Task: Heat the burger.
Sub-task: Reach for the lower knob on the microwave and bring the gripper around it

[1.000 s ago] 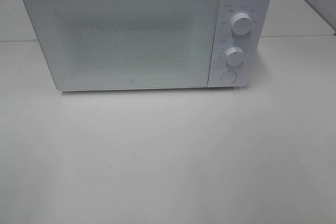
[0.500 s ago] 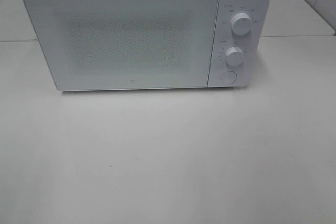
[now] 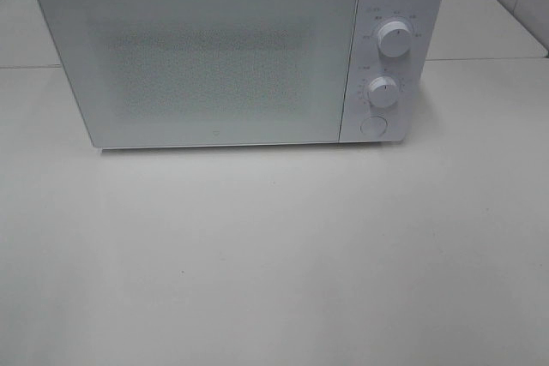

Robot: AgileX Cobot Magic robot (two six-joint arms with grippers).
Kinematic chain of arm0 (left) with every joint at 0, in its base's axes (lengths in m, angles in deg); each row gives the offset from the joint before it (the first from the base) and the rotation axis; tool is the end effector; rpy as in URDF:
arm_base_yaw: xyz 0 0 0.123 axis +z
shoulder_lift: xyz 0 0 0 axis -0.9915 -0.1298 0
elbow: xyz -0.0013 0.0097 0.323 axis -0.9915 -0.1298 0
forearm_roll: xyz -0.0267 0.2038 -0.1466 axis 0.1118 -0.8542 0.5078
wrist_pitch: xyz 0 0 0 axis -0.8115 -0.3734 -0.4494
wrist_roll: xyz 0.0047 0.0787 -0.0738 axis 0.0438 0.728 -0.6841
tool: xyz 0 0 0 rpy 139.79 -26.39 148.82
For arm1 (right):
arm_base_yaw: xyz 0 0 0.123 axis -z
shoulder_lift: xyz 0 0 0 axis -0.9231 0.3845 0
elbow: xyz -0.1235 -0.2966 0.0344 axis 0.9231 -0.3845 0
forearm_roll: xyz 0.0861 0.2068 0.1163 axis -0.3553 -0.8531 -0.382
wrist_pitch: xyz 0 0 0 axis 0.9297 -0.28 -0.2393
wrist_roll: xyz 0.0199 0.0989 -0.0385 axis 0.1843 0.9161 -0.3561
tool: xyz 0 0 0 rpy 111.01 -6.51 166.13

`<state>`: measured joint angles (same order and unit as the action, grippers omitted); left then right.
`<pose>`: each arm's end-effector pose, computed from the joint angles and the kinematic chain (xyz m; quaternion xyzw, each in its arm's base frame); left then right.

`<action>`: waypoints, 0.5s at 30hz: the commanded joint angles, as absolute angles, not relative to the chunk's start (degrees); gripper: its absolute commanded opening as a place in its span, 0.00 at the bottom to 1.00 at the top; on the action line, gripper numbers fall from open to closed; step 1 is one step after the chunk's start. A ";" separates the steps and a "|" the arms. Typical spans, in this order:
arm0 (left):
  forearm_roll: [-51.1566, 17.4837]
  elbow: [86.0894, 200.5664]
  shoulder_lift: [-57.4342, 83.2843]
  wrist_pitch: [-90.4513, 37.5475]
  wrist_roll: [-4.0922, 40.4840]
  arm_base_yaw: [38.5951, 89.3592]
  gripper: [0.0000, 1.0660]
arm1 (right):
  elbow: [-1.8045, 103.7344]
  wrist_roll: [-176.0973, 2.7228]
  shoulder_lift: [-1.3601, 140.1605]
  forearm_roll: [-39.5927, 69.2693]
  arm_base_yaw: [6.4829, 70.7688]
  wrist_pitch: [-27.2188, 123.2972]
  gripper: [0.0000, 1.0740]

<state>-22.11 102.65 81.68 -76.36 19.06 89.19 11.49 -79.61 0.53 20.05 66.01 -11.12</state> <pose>-0.0290 -0.0188 0.2750 -0.0107 0.8460 -0.0291 0.5323 -0.0233 -0.0084 0.2763 0.0080 0.8301 -0.0251 0.5571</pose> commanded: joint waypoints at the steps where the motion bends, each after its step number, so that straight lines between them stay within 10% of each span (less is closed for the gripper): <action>1: -22.11 102.59 82.31 -76.53 18.83 89.02 0.94 | 11.32 -80.30 -1.30 20.17 66.19 -10.37 0.71; 15: -24.11 102.59 82.31 -76.53 17.74 89.02 0.94 | 11.32 -80.24 -0.33 20.17 66.19 -10.32 0.71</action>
<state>-24.00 102.65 81.68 -76.36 18.20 89.19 11.49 -79.61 0.53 20.05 66.01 -11.12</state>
